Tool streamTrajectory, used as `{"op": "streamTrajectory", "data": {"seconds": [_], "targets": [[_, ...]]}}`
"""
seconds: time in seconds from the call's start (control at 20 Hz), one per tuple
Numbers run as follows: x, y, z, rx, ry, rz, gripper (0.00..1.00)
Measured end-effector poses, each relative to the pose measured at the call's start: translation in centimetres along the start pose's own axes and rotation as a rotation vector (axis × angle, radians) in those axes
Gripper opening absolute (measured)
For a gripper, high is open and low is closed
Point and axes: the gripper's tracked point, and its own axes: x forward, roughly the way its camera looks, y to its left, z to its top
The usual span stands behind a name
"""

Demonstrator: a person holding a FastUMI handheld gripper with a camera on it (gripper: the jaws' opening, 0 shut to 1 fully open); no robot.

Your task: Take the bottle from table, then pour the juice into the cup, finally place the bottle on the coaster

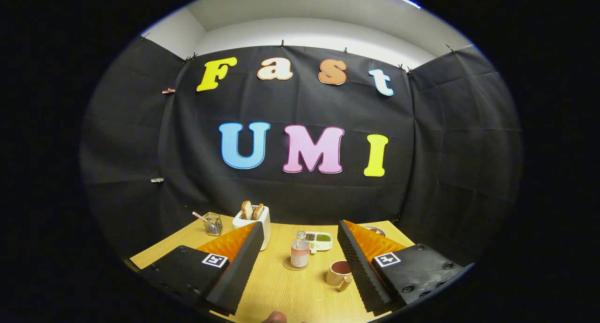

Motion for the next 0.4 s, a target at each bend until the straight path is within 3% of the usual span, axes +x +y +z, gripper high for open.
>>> {"op": "streamTrajectory", "data": {"seconds": [0.4], "targets": [[-0.6, 1.6, -0.9, -0.007, 0.043, 0.054, 0.97]]}}
